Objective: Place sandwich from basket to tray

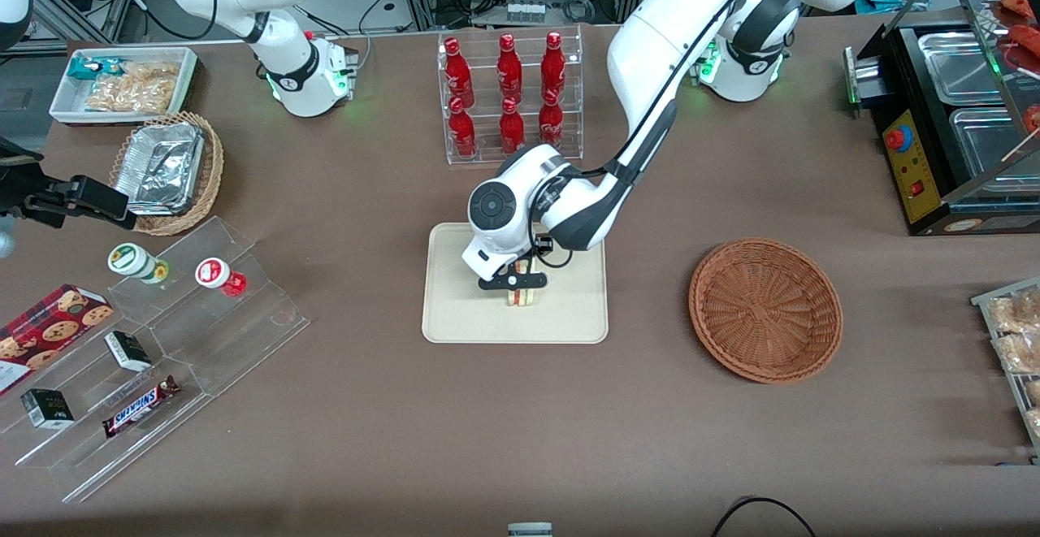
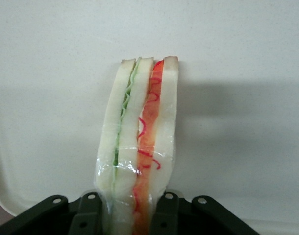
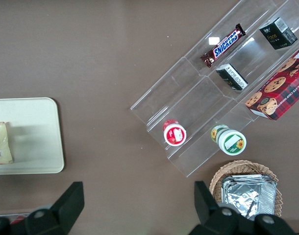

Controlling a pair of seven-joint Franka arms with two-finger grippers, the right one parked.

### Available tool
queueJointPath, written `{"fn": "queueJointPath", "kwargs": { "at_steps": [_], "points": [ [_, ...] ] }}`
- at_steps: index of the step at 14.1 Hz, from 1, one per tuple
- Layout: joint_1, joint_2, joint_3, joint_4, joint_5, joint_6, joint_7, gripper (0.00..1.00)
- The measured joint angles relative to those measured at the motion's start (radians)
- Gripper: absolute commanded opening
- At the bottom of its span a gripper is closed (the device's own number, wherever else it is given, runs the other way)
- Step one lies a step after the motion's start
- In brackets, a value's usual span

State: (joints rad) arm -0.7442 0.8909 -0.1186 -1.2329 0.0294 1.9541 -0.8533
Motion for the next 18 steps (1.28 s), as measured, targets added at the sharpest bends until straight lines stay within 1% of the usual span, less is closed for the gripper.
{"fn": "queueJointPath", "kwargs": {
  "at_steps": [1, 4, 6, 9, 11, 14, 18],
  "points": [
    [0.000, 0.000, 0.001, 0.002, 0.000, 0.000, 0.000, 1.00],
    [0.000, -0.003, 0.002, 0.019, 0.003, -0.001, 0.000, 1.00],
    [0.002, -0.028, 0.007, 0.035, 0.005, -0.016, 0.000, 1.00],
    [0.022, -0.138, 0.024, 0.041, 0.007, -0.121, 0.000, 1.00],
    [0.079, -0.247, 0.029, 0.021, 0.009, -0.199, 0.027, 1.00],
    [0.180, -0.408, 0.033, -0.066, 0.009, -0.305, 0.122, 1.00],
    [0.319, -0.522, 0.036, -0.150, 0.010, -0.407, 0.248, 1.00]
  ]
}}
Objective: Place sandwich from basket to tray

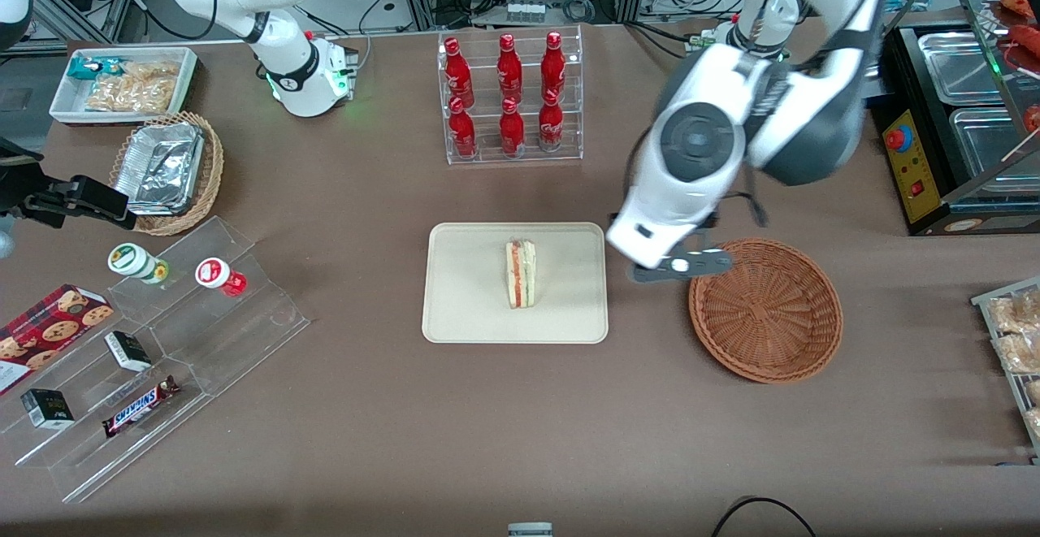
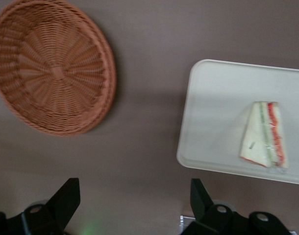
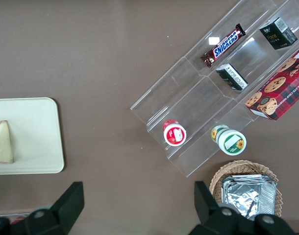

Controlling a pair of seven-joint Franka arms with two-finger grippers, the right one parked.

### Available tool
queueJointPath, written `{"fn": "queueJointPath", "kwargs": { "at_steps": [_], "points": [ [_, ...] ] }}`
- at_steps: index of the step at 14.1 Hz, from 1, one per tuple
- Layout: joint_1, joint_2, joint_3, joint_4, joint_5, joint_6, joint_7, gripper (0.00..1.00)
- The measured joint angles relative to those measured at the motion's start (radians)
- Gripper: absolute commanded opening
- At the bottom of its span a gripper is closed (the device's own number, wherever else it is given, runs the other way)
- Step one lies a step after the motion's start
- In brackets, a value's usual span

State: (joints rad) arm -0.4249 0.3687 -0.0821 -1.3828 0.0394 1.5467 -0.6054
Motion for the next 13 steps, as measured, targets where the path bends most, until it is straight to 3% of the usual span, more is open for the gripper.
{"fn": "queueJointPath", "kwargs": {
  "at_steps": [6, 13],
  "points": [
    [0.214, -0.198, 0.002, -0.162, 0.001, -0.030, 0.186, 1.00],
    [0.352, -0.296, 0.012, -0.187, 0.018, -0.086, 0.344, 1.00]
  ]
}}
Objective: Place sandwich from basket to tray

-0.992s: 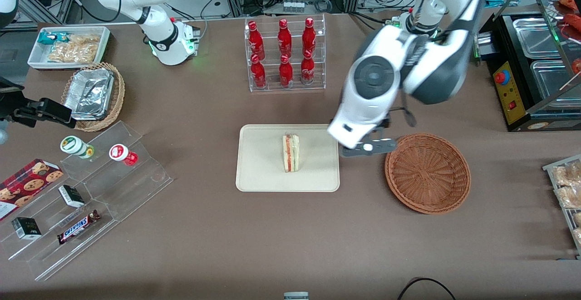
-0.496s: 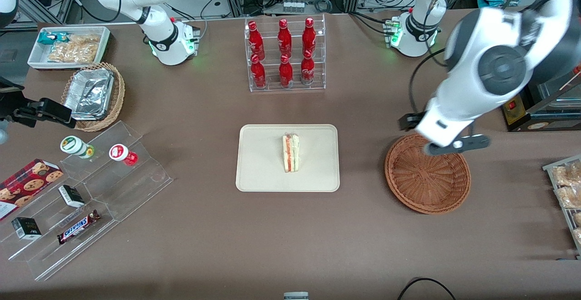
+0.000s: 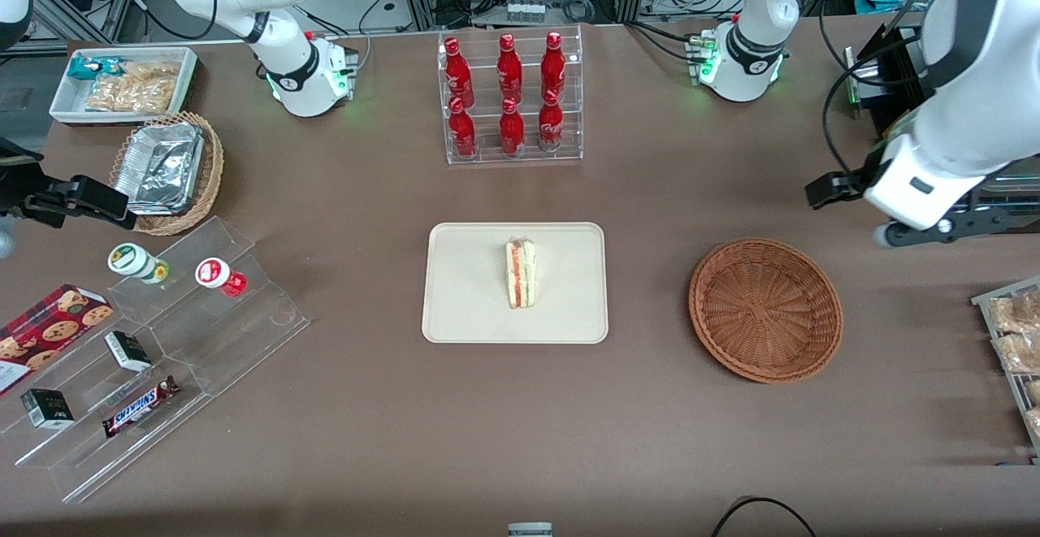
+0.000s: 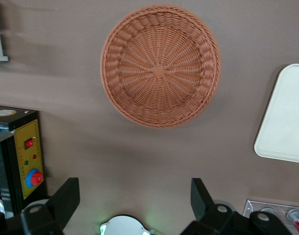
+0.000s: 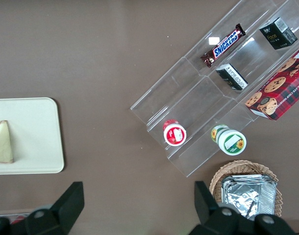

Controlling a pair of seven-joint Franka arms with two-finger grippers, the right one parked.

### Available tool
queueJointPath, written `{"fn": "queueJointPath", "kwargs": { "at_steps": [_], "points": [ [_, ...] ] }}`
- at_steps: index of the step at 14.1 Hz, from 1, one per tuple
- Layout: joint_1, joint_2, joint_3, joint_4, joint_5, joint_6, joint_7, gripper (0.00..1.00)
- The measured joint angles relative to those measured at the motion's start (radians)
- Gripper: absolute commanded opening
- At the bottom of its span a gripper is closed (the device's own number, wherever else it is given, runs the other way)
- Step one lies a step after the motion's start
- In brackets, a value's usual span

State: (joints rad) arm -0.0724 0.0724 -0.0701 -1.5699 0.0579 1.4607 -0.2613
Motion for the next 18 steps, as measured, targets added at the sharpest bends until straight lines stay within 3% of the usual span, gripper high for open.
{"fn": "queueJointPath", "kwargs": {
  "at_steps": [18],
  "points": [
    [0.018, -0.068, 0.041, 0.019, 0.000, 0.001, 0.067, 1.00]
  ]
}}
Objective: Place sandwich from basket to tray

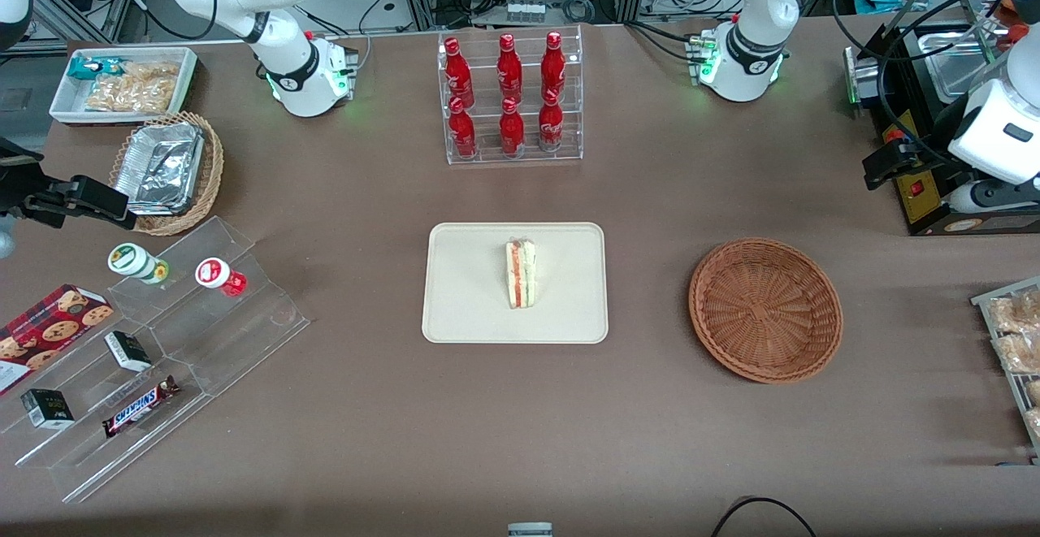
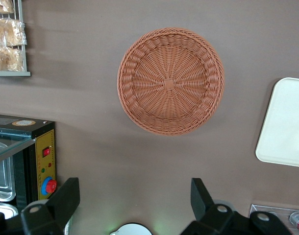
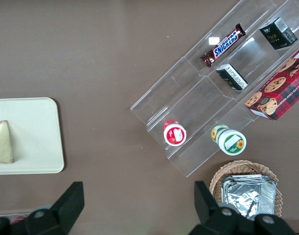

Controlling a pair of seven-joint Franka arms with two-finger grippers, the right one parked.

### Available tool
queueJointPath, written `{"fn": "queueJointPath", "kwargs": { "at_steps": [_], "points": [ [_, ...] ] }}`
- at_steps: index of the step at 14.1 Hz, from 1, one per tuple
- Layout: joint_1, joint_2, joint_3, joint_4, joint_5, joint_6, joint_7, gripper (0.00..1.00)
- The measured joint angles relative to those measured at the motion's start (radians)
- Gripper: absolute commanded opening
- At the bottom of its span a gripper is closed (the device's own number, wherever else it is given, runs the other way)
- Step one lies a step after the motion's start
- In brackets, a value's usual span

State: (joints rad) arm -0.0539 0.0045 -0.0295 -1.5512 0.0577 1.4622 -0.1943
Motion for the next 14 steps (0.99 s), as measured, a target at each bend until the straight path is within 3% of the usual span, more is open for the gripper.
{"fn": "queueJointPath", "kwargs": {
  "at_steps": [14],
  "points": [
    [0.000, -0.014, 0.000, 0.011, -0.050, 0.004, 0.106, 1.00]
  ]
}}
